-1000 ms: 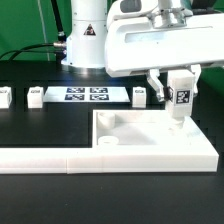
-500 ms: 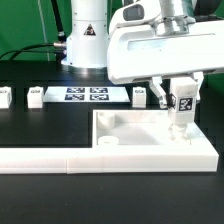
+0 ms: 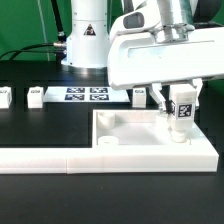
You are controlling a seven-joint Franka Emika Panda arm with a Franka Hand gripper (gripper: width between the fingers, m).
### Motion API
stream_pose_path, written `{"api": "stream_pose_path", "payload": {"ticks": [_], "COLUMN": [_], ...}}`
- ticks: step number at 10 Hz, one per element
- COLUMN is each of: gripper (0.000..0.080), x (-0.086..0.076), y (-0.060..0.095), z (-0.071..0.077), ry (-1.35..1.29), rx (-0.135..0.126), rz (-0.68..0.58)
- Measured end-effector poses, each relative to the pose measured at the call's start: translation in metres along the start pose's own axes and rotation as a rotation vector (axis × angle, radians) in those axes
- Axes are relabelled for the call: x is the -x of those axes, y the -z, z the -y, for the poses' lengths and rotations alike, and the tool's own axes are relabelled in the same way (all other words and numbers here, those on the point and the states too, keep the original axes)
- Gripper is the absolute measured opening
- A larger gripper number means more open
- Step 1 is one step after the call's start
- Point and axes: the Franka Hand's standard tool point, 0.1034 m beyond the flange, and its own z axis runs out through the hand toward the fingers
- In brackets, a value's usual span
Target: Assemble square table
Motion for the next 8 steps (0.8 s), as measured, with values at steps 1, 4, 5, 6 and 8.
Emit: {"api": "stream_pose_path", "payload": {"ticks": [1,4,5,6,8], "gripper": [0.0287,0.0287,0.0287,0.0287,0.0287], "x": [0.0032,0.0097,0.0092,0.0090,0.0088], "y": [-0.0024,-0.0080,-0.0085,-0.0087,-0.0090], "z": [-0.0004,0.0012,0.0021,0.0033,0.0034], "ry": [-0.001,0.002,0.004,0.007,0.008], "rx": [0.000,0.002,0.004,0.009,0.011], "rz": [0.006,0.004,-0.008,-0.031,-0.034]}}
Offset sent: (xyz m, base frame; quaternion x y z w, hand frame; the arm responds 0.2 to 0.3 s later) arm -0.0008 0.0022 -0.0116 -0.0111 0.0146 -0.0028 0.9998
